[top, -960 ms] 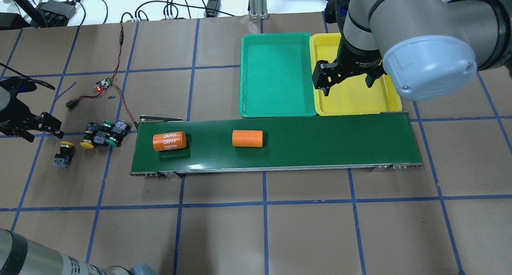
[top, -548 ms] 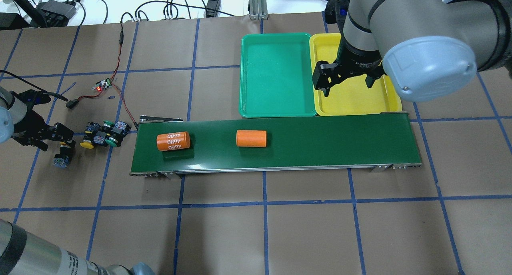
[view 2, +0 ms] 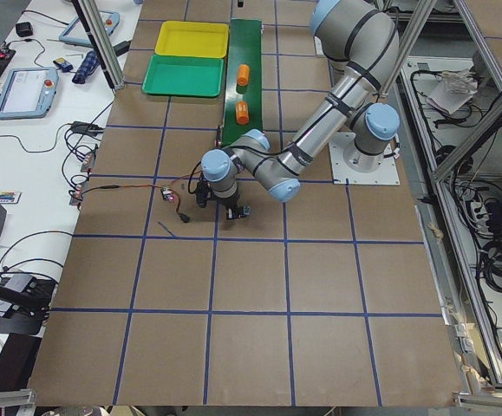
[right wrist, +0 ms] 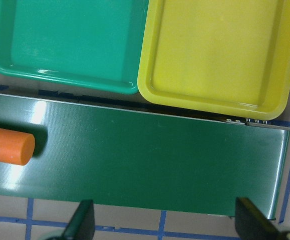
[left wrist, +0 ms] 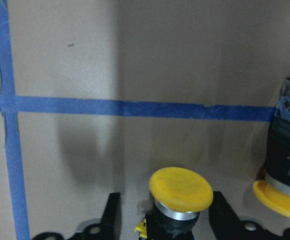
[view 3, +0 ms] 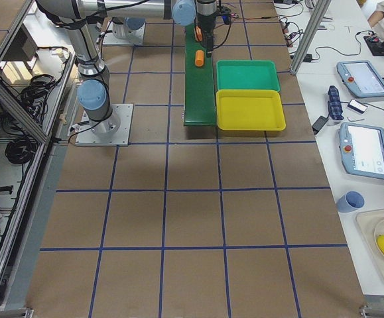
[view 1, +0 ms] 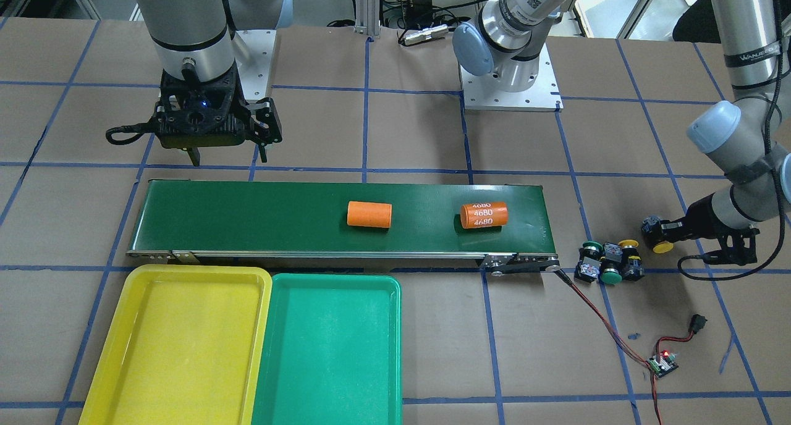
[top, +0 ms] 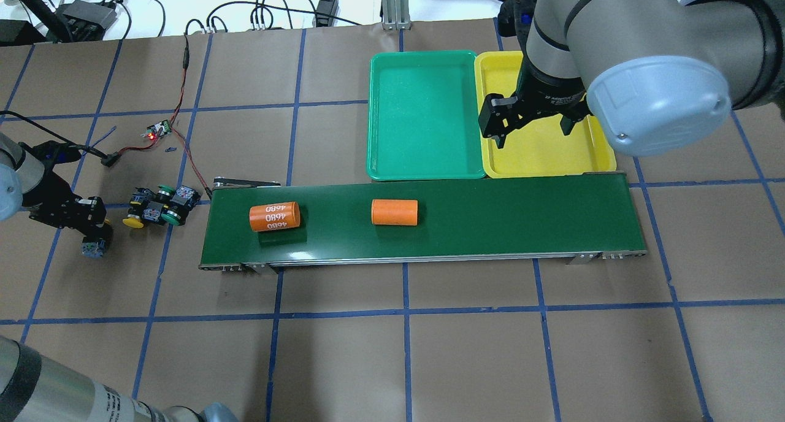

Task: Sort buttons by color to trays
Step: 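Place the yellow-capped button on the belt with the left gripper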

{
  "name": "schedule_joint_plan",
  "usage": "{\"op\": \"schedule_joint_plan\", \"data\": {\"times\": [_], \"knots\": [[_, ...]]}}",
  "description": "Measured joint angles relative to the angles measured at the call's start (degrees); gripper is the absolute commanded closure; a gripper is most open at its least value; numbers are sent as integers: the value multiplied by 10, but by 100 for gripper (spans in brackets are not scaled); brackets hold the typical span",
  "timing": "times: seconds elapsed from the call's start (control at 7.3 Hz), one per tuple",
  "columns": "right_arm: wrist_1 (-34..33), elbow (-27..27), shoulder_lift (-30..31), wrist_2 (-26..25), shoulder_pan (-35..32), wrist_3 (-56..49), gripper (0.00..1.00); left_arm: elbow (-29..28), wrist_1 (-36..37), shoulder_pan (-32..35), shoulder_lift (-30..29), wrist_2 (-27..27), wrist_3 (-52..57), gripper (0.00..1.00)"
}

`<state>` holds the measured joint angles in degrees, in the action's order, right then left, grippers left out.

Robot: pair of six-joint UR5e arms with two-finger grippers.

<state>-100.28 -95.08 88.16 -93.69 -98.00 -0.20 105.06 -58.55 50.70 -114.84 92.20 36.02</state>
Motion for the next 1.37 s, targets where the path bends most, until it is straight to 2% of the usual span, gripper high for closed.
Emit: {"op": "schedule_joint_plan", "data": {"times": [0.14,0.41,0.69,0.96,1.37], "knots": [[0,0,0,0,0,0,0,-7,-14,4,12,-3,3,100],[-1,0,-1,1,1,0,0,-46,-78,28,52,-46,-2,100],[-1,0,-1,1,1,0,0,-89,-157,100,94,-73,-57,100],[-1,0,-1,1,2,0,0,-82,-186,175,125,-82,-139,100],[-2,0,-2,1,2,0,0,-23,-167,251,138,-83,-246,100]]}}
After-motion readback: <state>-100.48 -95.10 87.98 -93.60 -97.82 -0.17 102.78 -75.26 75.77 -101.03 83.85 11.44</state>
